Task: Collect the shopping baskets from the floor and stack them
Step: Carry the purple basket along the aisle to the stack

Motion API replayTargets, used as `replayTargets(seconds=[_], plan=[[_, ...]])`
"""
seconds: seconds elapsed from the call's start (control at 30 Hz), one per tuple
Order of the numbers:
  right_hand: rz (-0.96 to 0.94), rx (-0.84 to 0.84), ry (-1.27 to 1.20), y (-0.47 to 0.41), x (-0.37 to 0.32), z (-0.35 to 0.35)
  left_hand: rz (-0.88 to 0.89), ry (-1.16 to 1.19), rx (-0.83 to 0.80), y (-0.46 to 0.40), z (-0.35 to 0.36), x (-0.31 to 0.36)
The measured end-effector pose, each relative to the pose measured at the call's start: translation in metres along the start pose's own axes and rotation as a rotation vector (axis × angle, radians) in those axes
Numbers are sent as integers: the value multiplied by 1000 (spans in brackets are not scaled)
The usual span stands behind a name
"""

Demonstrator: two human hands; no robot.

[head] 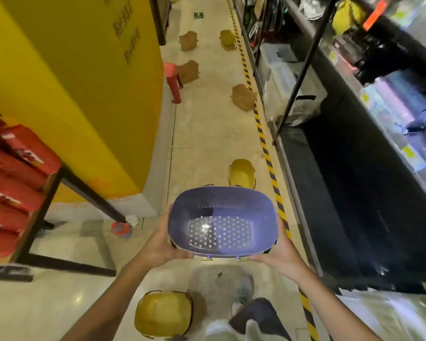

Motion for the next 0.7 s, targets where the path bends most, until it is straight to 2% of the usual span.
replayTargets(seconds=[0.3,0.53,0.7], plan=[[-62,-120,-22,-159,-39,-33,-47,-58,142,-118,-30,39],[22,-112,-12,-258,-38,-29,-76,-21,109,-217,-69,14],[93,4,-2,-325,-35,-22,-54,-70,-33,-327,-109,6]])
Point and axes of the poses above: each hand's wrist, its own y-axis away from the middle knuckle, its own z-axis out of the palm, x = y × z, the point moved 2 cm from there along -y, towards the middle knuckle, and after that the axes turned 4 degrees about x, right-handed, at the moved point
